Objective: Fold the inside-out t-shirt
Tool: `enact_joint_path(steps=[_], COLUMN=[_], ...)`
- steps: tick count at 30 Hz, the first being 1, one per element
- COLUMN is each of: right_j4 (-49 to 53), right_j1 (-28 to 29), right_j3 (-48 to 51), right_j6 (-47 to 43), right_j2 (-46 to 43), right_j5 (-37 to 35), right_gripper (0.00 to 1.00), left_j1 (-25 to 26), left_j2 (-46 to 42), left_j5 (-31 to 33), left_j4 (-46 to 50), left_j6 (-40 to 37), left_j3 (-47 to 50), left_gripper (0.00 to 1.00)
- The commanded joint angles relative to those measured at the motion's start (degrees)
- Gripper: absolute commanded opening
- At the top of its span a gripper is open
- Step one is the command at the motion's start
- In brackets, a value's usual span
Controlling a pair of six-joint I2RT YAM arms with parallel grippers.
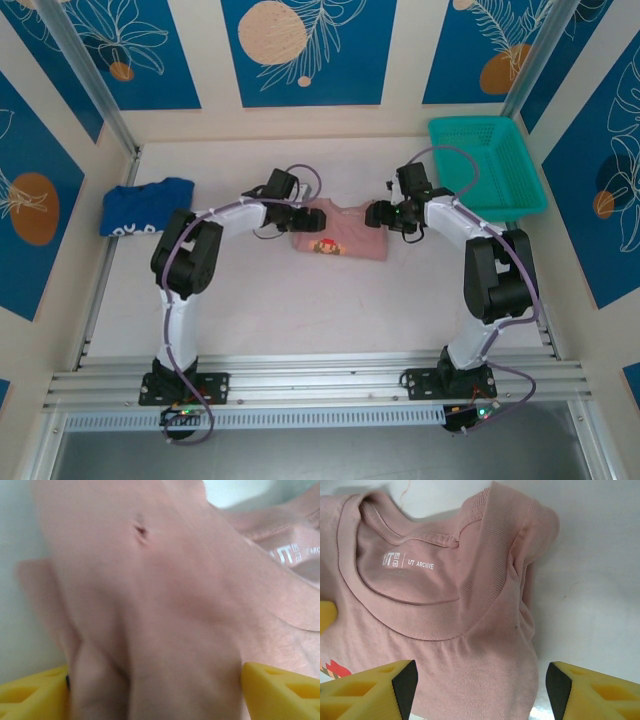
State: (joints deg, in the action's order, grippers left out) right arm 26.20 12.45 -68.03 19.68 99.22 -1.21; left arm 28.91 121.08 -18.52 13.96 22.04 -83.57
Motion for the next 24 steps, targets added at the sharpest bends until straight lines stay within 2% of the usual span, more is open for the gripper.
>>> enact_joint_path(steps=[1, 8, 11, 14, 17, 20, 24], right_j4=[-0.40, -1.06, -0.89, -1.07, -2.60, -5.94, -9.52], right_j1=[-0.06, 0.09, 0.10, 0.07, 0.18, 1.05, 3.19], right_j3=[1.14, 1.95, 2.49, 3.56, 5.87, 8.73, 10.55], right_j6=[0.54, 0.88, 0.97, 1.36, 2.03, 3.29, 4.78], right_j2=[-1.15, -1.10, -1.63, -3.72, -7.89, -12.42, -15.07], right_j5=[2.14, 2.82, 2.54, 2.53, 3.33, 4.62, 6.14], right_gripper=[0.70, 0.70, 0.70, 0.70, 0.70, 0.70, 0.69], left_j1=[2.95, 2.93, 1.85, -0.79, -4.24, -6.98, -11.34], left_j2=[2.66, 4.30, 3.29, -0.45, -6.69, -11.95, -16.66], left_j5=[-1.30, -2.22, -3.68, -5.05, -3.50, 3.34, 13.57], left_j4=[-0.45, -6.27, -6.44, -3.99, 3.52, 14.33, 21.86], left_j6=[0.03, -0.74, -2.83, -6.94, -13.69, -21.86, -29.54], left_j3=[-0.19, 0.44, 0.84, 2.10, 2.67, 0.79, -0.63], left_gripper=[0.68, 0.24, 0.02, 0.00, 0.00, 0.00, 0.00])
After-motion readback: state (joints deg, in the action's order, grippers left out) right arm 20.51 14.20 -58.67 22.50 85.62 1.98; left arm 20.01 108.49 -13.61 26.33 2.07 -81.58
